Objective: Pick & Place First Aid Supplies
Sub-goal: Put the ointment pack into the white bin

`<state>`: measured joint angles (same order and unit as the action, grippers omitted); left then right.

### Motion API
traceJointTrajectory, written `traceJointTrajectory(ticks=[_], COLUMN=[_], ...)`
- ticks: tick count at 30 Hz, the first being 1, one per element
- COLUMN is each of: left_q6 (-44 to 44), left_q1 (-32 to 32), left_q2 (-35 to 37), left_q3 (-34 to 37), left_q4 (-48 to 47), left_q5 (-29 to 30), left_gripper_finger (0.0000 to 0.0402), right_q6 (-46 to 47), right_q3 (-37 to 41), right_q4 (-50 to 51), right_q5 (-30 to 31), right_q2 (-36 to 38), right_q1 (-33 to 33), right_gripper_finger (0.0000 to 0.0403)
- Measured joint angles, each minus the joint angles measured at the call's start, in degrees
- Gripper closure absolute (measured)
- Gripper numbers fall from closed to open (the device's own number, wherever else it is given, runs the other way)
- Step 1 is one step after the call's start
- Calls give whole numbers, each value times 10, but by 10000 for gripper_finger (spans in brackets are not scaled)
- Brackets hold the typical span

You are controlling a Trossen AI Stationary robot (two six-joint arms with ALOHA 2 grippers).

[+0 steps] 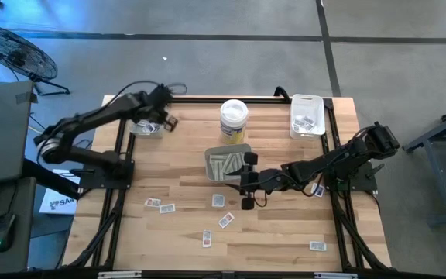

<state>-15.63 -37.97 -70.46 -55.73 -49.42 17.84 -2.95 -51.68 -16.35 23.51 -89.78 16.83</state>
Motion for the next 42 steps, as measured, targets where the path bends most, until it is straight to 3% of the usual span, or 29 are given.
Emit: traceJointTrajectory(ticks=[7,11,15,19,24,31,35,42], left_q6=[49,46,-23,-134,-219,-381,-393,-435], left_q1=[194,307,405,473,520,527,534,595], left_q2=[85,104,108,101,97,96,90,78], left_q3=[47,74,100,140,200,253,263,264], left_q4=[-26,-46,-52,-67,-73,-71,-29,43], left_q5=[-43,-97,-158,-182,-231,-288,-323,-312], left_gripper_finger=[400,399,399,399,399,399,399,399], right_q6=[14,13,1,1,0,-25,-25,-25], right_q3=[0,0,0,0,0,0,0,0], right_q4=[0,-1,-3,-6,-6,-11,-14,-14], right_q5=[-1,-1,-1,-3,-16,-54,-83,-137], right_q2=[0,0,0,0,0,0,0,0], right_q1=[0,0,-3,-8,-19,-45,-64,-88], right_gripper_finger=[263,263,263,263,263,263,263,263])
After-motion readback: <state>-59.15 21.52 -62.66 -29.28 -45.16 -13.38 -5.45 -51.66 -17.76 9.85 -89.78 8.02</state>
